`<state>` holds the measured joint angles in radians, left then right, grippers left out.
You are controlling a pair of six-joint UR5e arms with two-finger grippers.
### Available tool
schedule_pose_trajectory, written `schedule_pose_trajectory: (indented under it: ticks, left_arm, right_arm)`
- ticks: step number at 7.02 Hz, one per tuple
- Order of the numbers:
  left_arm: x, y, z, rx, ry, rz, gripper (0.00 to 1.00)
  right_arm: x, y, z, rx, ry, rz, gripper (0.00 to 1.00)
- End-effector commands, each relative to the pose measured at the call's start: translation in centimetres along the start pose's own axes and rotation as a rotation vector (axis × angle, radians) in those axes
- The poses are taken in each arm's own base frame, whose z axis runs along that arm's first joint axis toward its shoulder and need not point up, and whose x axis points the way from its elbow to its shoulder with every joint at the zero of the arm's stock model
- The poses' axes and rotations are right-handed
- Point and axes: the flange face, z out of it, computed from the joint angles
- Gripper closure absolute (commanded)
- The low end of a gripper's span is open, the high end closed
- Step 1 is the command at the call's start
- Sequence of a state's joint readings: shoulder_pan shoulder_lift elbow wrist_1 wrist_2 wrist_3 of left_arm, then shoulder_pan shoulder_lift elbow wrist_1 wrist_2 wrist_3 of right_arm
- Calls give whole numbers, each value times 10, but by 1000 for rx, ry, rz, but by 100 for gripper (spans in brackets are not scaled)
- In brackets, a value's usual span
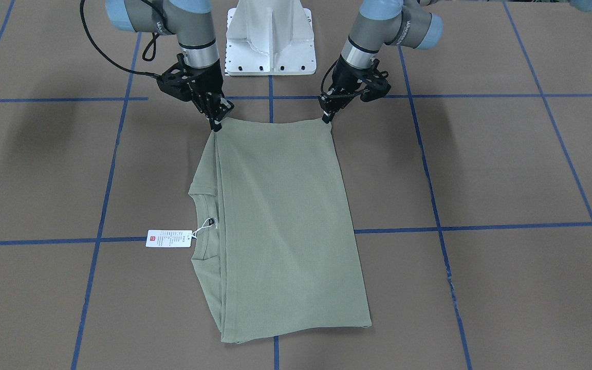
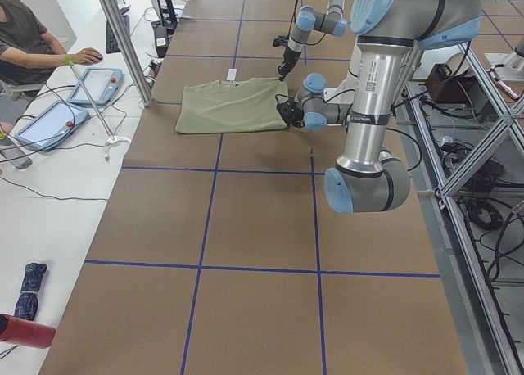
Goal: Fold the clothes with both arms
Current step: 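Move both grippers to the shirt's near edge and grasp both corners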
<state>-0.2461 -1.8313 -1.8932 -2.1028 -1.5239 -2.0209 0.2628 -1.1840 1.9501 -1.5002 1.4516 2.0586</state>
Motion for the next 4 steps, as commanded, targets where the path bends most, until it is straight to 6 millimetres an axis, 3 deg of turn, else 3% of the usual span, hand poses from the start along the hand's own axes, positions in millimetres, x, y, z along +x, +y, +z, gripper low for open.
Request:
schedule_pose_trajectory:
  ticks: [1, 2, 3, 4]
  left_arm:
    - [12, 1, -29, -8, 30, -5, 100]
    - [15, 9, -61, -20, 26, -5, 100]
    - [11, 41, -79, -63, -12, -38, 100]
    - [9, 68, -98, -115, -14, -75, 100]
  right_arm:
    - [-1, 5, -12, -16, -16, -1, 100]
    - [10, 27, -30, -29, 26, -30, 100]
    - [19, 46, -59, -63, 30, -8, 100]
    - [36, 62, -75, -87, 33, 34, 100]
